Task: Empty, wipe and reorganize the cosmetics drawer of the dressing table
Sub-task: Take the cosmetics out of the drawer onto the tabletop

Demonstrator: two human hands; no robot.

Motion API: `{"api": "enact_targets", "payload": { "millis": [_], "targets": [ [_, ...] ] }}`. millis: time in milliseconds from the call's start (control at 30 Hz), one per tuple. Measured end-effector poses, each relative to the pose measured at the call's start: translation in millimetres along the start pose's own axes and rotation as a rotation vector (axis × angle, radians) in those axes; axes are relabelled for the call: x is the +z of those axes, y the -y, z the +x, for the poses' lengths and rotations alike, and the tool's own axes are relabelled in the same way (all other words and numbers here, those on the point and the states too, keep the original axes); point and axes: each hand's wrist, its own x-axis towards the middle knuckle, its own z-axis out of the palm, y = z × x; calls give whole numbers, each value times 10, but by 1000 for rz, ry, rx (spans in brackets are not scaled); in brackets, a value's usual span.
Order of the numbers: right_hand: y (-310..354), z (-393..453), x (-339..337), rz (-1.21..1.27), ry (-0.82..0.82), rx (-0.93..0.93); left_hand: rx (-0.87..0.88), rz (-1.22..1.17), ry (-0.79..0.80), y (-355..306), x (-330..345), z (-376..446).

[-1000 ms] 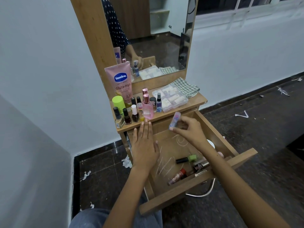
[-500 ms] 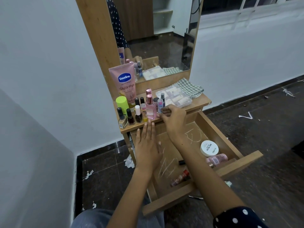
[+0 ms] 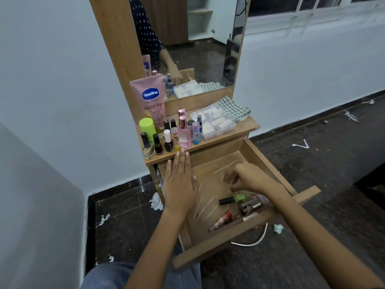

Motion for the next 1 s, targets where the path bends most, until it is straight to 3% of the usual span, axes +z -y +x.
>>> {"api": "enact_targets", "payload": {
  "millis": [67,300,400,533,600,733,1000],
  "targets": [
    [12,-28,52,-126,98,4,-6,-9,7,-10,-13,4],
    [174,27,132,-332,204,-86,-6,11,18,-14,-43,-4],
    [112,61,64,-188,75,-83,-15,18,10,-16,-34,1],
    [146,45,-209,428,-220,-75,-20,7,-2,-20,-22,7],
    [271,95,-332,592,-426,-69,-21,18,10,-16,-21,7],
    [592,348,-441,549,-691,-9,-17,39,15,-13,-17,5],
    [858,692,-315,516,-807,77,8,61,23,-5,3,6]
  ]
}}
